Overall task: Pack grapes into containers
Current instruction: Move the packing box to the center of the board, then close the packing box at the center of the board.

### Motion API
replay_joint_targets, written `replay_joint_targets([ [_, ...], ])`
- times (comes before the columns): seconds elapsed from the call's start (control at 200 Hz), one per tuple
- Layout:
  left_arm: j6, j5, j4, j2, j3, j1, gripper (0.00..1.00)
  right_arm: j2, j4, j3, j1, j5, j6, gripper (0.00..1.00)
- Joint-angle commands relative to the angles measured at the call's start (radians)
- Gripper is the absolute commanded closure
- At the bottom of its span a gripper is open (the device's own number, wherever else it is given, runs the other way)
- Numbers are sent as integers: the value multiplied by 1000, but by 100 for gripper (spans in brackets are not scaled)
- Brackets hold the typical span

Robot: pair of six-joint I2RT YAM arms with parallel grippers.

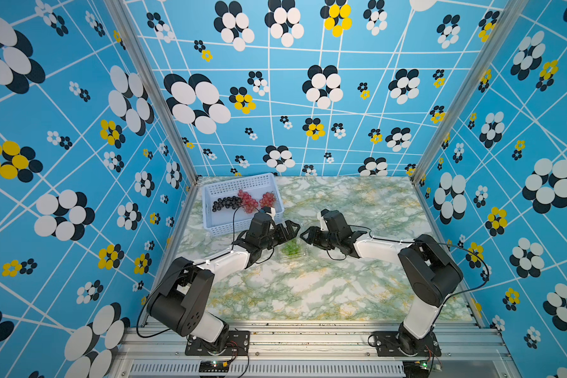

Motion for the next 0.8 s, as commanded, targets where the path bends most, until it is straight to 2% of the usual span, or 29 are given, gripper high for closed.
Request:
replay_joint_targets([
  [0.0, -2, 0, 7, 38, 30, -10, 1, -58, 88, -69, -8, 5, -1, 43],
  [0.245, 11, -11, 2, 71, 43, -18, 0, -157, 294, -261, -8, 23, 34, 43],
  [0.495, 26, -19, -13, 80, 51, -19, 0, -154, 554, -422, 4, -16, 92, 44],
  [0.795, 34, -20, -18, 92, 58, -20, 1, -159, 659, -494, 32, -19, 97, 47],
])
